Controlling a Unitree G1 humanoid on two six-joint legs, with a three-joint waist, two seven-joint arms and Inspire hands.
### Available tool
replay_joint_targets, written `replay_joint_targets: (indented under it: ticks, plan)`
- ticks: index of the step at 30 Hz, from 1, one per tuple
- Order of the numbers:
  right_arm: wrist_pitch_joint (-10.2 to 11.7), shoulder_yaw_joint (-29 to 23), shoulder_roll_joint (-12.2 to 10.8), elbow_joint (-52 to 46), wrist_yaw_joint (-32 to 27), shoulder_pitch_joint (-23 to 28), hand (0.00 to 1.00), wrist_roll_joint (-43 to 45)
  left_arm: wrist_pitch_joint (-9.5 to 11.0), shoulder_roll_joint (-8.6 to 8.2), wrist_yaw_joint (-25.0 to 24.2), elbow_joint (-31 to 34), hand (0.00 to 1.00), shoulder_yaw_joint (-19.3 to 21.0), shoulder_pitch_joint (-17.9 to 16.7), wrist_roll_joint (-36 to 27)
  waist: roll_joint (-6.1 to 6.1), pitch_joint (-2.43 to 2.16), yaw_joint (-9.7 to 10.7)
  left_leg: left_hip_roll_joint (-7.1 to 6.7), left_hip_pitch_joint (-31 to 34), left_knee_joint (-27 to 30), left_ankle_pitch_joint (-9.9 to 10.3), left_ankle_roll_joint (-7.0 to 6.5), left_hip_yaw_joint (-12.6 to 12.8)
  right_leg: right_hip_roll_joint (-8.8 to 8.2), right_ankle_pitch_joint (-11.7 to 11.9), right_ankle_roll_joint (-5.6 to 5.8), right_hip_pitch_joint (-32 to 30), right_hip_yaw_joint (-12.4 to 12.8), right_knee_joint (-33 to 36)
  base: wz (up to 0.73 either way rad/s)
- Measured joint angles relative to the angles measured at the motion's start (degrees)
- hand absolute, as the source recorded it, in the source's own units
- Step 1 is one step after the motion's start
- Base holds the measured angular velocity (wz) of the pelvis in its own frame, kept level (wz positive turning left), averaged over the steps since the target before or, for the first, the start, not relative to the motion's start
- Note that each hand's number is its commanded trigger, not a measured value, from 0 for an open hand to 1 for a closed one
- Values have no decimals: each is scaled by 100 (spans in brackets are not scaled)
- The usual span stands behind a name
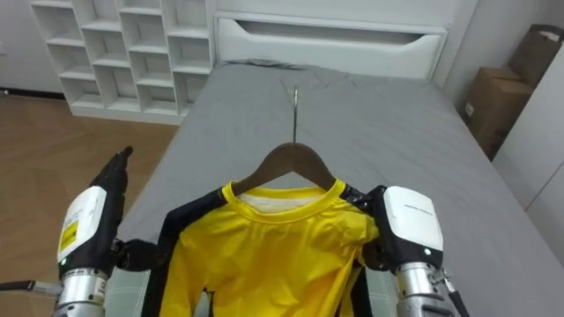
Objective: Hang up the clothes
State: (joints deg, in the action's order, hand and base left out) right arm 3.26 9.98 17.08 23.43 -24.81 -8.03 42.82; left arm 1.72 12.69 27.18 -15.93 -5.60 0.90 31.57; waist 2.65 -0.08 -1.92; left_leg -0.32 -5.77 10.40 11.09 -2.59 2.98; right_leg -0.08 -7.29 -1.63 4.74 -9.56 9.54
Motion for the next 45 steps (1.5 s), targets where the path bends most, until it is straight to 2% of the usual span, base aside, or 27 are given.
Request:
replay_joint_targets:
  ticks: [3,7,10,13,17,21,23,26,32,39,45]
  plan:
    - [-4,-103,53,-109,-1,106,100,-15,1,7,25,-140,0,57,-190,-304,-1,0,7,1,-24,-3,0,0,9,-4,0,0,12,-3,1,-1]
    - [0,-261,52,-110,-4,350,100,-36,8,8,85,-666,0,113,-360,-600,-22,6,-2,7,-50,-51,2,0,-3,6,0,0,22,-11,-1,0]
    - [2,-406,50,-96,-5,523,100,-119,9,6,94,-896,0,148,-504,-899,-105,1,-15,3,-60,-89,3,-1,-5,1,0,0,24,-5,8,-1]
    - [-3,-533,54,-76,-5,650,100,-434,15,6,93,-1163,0,365,-658,-938,-160,-9,-14,6,-92,-103,3,-1,1,12,0,0,40,19,6,-3]
    - [-6,-806,52,-76,-11,733,100,-588,22,-22,98,-1758,0,644,-772,-961,-228,22,-9,0,-84,-110,3,-1,15,23,-16,-5,18,70,6,-2]
    - [-18,-1030,51,-113,-19,781,100,-589,24,-30,108,-2262,0,876,-920,-1422,-226,17,4,-9,-86,-117,3,-1,20,19,-55,6,8,94,15,-1]
    - [-23,-1138,53,-427,-44,1015,100,-593,5,-70,108,-2409,0,1019,-1120,-1780,-205,5,-7,-6,-94,-105,2,0,86,23,-58,10,7,107,13,-4]
    - [-20,-1133,51,-500,-83,1077,100,-689,-7,-81,63,-2631,0,1027,-1286,-2087,-186,-7,-14,-4,-100,-107,2,0,90,17,-60,13,10,105,10,0]
    - [-15,-1126,15,-501,-82,1113,100,-689,-26,-94,-163,-3485,0,1037,-1368,-2088,-178,-7,-28,-5,-143,-199,7,-4,81,17,-67,25,9,115,0,0]
    - [-16,-1125,-18,-565,-254,1147,100,-697,-59,-113,-155,-3707,0,1038,-1562,-2079,-175,-9,-92,1,-146,-211,7,-4,164,30,-70,28,-20,171,5,-4]
    - [-11,-1117,-18,-623,-337,1260,100,-697,-60,-112,-104,-3705,0,1036,-1599,-2075,-130,-39,-161,2,-144,-212,7,-4,163,29,-70,28,-29,174,13,0]
